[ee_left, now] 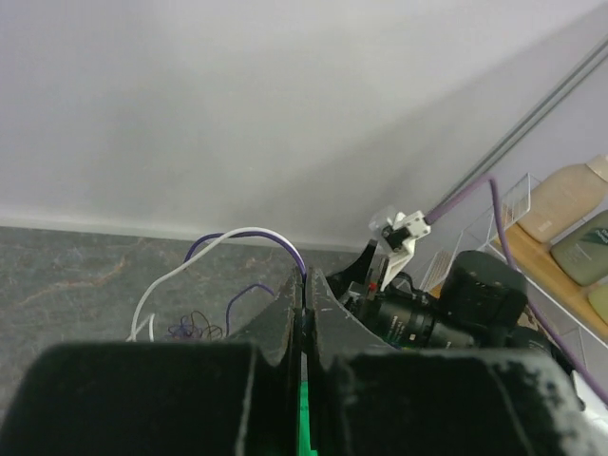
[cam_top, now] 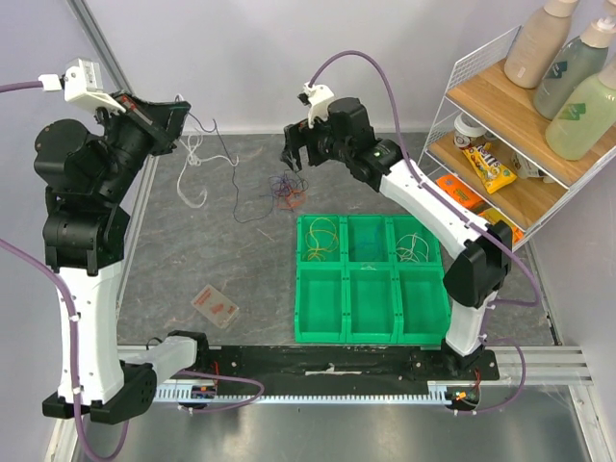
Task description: Untangle the cables
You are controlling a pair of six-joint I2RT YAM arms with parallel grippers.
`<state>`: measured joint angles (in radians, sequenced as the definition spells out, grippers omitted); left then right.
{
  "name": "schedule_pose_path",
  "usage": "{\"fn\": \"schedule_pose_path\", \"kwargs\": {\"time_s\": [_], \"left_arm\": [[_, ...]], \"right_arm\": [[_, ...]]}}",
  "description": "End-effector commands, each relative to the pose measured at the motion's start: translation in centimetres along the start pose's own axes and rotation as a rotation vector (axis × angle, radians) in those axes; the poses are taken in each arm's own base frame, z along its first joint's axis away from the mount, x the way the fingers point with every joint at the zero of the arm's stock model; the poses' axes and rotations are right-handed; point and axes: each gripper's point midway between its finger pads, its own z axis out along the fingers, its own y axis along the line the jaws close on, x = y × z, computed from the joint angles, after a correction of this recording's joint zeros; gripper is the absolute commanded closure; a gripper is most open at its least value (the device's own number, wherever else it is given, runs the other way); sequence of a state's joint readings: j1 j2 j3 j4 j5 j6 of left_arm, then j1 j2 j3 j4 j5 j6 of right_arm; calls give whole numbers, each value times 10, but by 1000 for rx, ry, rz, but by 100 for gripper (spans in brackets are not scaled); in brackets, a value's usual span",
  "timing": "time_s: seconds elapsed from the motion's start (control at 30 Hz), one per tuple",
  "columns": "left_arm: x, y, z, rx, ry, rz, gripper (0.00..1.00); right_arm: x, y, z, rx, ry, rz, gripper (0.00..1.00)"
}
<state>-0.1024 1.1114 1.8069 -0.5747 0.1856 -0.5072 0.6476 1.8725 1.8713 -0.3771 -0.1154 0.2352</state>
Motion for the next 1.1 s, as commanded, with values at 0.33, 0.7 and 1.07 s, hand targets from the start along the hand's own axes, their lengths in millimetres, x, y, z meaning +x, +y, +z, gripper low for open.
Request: {"fn": "schedule_pose_path", "kwargs": {"time_s": [0.33, 0.7, 1.07], "left_arm": [[63, 9, 3, 52, 186, -51, 98], [77, 13, -1, 56, 216, -55, 98], [110, 114, 4, -330, 188, 55, 68]], "right_arm": [[-84, 141, -37, -446, -382, -116, 23], [-85, 147, -2, -355, -390, -98, 48], [-169, 129, -44, -207, -614, 130, 100]]}}
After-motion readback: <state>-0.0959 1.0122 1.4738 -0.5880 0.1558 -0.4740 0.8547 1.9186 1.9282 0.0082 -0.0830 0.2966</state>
